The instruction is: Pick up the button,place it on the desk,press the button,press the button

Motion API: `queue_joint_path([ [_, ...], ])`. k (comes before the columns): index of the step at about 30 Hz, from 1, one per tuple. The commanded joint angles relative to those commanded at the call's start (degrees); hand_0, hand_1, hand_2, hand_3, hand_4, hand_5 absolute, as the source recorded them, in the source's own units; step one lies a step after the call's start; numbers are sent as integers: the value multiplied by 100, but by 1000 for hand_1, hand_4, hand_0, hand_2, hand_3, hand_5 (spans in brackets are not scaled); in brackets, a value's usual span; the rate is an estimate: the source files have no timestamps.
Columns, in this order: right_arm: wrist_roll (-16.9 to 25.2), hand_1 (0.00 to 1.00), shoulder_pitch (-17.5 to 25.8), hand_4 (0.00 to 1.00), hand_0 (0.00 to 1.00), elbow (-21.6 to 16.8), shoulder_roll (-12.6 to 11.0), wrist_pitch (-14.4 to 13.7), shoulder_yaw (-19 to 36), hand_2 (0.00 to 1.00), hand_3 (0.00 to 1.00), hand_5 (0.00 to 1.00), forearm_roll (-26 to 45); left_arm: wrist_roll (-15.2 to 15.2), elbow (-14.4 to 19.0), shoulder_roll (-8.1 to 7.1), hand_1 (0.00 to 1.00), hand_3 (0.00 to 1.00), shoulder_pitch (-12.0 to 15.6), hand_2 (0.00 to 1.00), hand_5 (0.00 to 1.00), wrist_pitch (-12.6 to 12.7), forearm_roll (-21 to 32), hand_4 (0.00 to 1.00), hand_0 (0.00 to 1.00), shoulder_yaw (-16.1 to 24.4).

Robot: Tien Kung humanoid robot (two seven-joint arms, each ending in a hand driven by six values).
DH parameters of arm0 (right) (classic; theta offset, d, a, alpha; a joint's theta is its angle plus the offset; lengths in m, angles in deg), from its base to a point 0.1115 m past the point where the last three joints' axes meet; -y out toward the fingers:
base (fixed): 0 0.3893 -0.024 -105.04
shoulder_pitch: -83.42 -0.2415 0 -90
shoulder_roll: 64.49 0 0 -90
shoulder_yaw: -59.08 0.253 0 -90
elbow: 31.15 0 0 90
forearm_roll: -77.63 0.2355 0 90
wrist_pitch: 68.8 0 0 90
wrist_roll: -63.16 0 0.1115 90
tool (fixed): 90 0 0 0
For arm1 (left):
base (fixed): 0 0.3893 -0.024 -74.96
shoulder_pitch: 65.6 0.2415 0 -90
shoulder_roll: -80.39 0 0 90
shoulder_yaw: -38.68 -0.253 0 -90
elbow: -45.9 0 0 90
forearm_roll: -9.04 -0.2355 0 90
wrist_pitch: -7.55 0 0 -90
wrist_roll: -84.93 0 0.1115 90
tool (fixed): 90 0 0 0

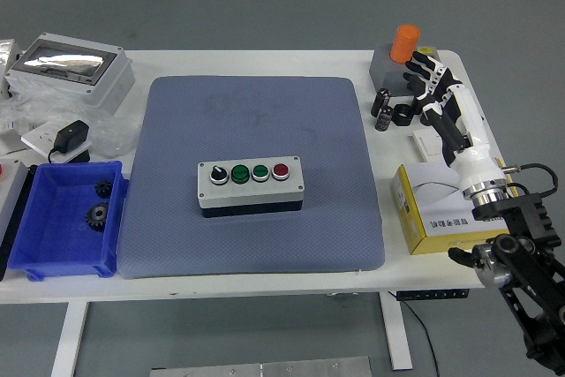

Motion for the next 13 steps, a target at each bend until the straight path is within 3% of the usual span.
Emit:
queue_joint_path([
  [5,11,841,69,949,879,-62,-29,71,96,857,858,922,118,39,2,-4,619,734,-3,619,639,-16,-8,935,664,-4],
  [6,12,839,74,963,876,-76,-39,82,100,849,849,998,133,52,4,-1,619,737,-1,619,640,-22,-8,936,664,-5],
  [13,34,839,90,963,876,-131,-68,157,134,849,849,998,206,123,13,31,619,737,21,619,640,-57,3,936,664,-18],
])
